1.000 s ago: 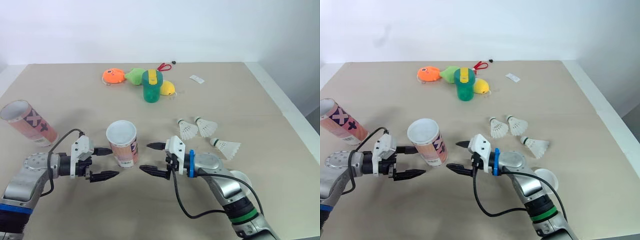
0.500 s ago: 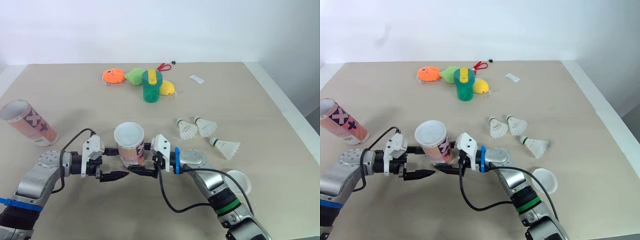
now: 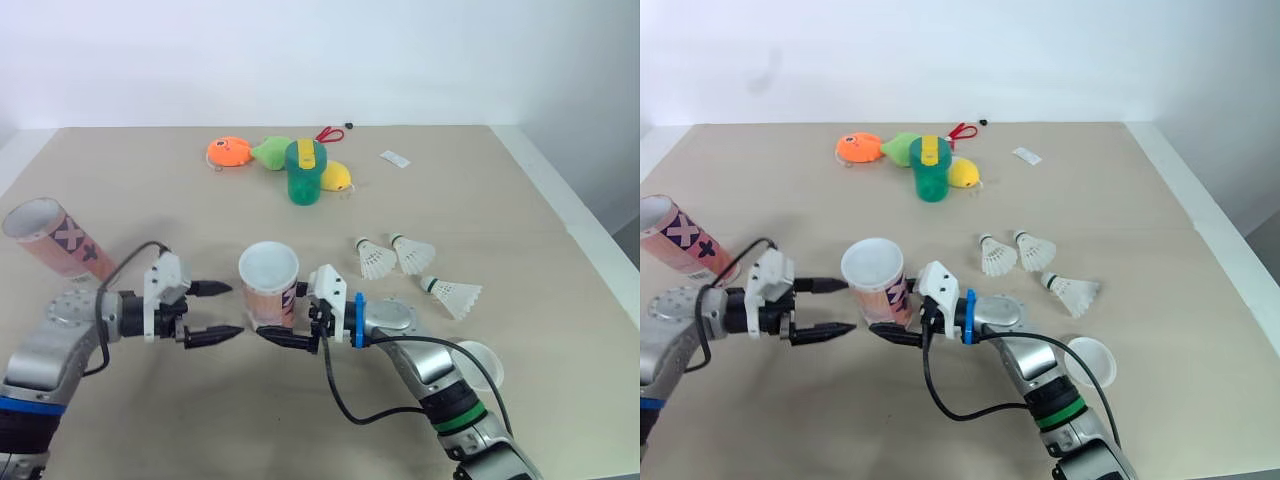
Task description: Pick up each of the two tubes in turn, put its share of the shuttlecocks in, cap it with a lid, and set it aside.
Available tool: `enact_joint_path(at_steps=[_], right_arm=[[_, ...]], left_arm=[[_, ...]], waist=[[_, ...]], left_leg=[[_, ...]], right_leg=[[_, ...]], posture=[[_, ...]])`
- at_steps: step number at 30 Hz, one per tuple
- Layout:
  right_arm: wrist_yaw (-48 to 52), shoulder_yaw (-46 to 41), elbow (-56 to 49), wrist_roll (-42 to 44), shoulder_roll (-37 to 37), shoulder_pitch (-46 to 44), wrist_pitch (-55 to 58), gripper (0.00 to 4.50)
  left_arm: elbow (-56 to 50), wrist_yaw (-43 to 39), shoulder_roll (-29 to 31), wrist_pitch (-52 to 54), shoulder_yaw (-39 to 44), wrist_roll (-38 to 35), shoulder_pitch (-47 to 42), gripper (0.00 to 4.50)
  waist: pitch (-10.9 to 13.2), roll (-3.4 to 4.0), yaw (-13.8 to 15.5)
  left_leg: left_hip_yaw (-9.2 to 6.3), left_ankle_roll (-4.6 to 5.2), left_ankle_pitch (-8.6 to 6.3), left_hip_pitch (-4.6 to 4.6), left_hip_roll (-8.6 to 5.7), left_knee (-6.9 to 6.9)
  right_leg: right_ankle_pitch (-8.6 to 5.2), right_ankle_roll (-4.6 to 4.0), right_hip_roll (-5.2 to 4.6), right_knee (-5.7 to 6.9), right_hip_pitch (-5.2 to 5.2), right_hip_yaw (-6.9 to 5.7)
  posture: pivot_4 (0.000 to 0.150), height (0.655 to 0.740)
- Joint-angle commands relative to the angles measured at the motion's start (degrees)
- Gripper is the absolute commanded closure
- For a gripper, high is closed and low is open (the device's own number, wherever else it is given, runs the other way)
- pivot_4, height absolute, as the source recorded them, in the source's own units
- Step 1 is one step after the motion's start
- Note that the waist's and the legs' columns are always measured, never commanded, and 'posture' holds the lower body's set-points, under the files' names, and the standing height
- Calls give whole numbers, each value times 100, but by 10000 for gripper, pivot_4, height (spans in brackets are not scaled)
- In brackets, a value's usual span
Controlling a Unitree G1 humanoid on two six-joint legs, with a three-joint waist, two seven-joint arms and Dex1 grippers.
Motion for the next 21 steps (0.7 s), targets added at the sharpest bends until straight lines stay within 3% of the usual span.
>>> enact_joint_path(at_steps=[1, 10, 15, 21], right_arm=[[-113, -182, -502, 198, -38, 76, 126, 15891], [-466, -736, -1407, 547, -375, 300, 682, 15891], [-1132, -1811, -2186, 1137, -675, 473, 1378, 15891], [-2429, -3943, -2692, 1783, -1091, 691, 2041, 15891]], left_arm=[[-341, 22, 75, 190, 139, -248, -163, 0], [-413, -44, -18, 617, 11, -568, -962, 0], [-329, -47, -397, 759, -316, -662, -1673, 0], [509, -65, -1674, 319, -1232, -221, -2718, 0]], waist=[[0, 0, 0], [2, -3, 19], [2, -4, 82], [3, -2, 167]], left_leg=[[0, 0, 0, 0, 0, 0], [1, -2, 1, -3, -4, 2], [1, -7, 4, -7, -14, 18], [-13, -11, 6, -21, -28, 39]], right_leg=[[0, 1, 0, 0, 0, 1], [0, 1, 3, 2, 1, -5], [3, 10, -3, 2, 10, -6], [4, 17, -2, 4, 16, -3]], posture=[[1500, 7400], [1500, 7400], [1500, 7400], [1500, 7400]])
